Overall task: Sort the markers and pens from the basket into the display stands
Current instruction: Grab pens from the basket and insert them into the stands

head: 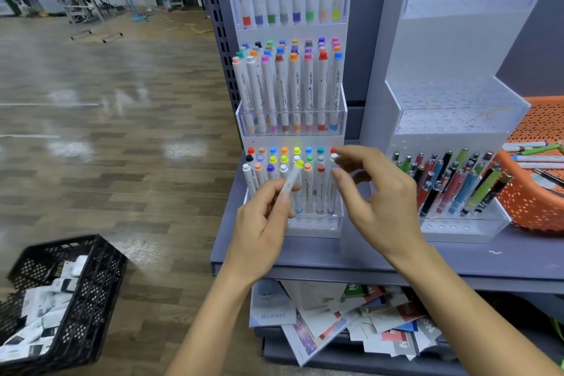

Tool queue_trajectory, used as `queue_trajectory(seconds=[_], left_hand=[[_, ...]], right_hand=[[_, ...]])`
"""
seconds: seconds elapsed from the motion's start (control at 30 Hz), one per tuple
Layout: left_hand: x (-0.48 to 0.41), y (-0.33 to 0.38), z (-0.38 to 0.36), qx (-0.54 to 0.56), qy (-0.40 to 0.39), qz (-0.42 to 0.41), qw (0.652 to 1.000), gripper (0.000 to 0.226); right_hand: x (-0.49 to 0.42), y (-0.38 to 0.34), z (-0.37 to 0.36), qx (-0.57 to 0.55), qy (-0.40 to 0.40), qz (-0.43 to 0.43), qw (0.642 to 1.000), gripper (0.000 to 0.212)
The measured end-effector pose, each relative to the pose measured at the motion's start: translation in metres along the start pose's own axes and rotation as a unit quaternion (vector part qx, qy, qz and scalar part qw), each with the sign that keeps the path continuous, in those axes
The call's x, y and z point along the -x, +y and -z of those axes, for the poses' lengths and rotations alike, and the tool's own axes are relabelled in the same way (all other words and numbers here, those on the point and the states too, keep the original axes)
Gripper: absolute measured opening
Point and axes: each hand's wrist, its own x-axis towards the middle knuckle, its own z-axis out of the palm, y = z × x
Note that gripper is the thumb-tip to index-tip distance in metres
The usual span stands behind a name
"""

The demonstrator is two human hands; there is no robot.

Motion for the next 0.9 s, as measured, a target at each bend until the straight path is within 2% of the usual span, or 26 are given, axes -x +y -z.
queue_trajectory(seconds=[0.1,0.2,0.27,0.37,0.43,0.53,0.77,0.9], left_hand=[[0.002,0.006,0.001,-0.016,-0.010,-0.045,0.999,0.022],[0.004,0.008,0.002,-0.043,-0.001,-0.069,0.997,0.022],[0.008,0.002,0.008,-0.109,0.035,-0.107,0.988,0.022],[0.012,-0.019,0.021,-0.248,0.118,-0.132,0.952,0.024],[0.015,-0.035,0.030,-0.303,0.150,-0.111,0.934,0.027],[0.021,-0.051,0.036,-0.345,0.147,-0.095,0.922,0.028],[0.025,-0.058,0.038,-0.349,0.161,-0.115,0.916,0.022],[0.023,-0.059,0.037,-0.336,0.173,-0.122,0.918,0.019]], right_hand=[[0.000,-0.021,-0.007,-0.114,-0.046,-0.015,0.992,0.031],[-0.001,-0.030,-0.016,-0.135,-0.067,-0.016,0.988,0.026],[-0.005,-0.034,-0.020,-0.164,-0.055,-0.041,0.984,0.026],[-0.016,-0.037,-0.023,-0.192,-0.025,-0.067,0.979,0.023],[-0.023,-0.037,-0.029,-0.168,-0.021,-0.047,0.984,0.017],[-0.027,-0.036,-0.041,-0.130,-0.033,-0.004,0.991,0.013],[-0.022,-0.031,-0.064,-0.075,-0.073,0.043,0.994,0.011],[-0.021,-0.031,-0.072,-0.018,-0.098,0.111,0.989,0.011]])
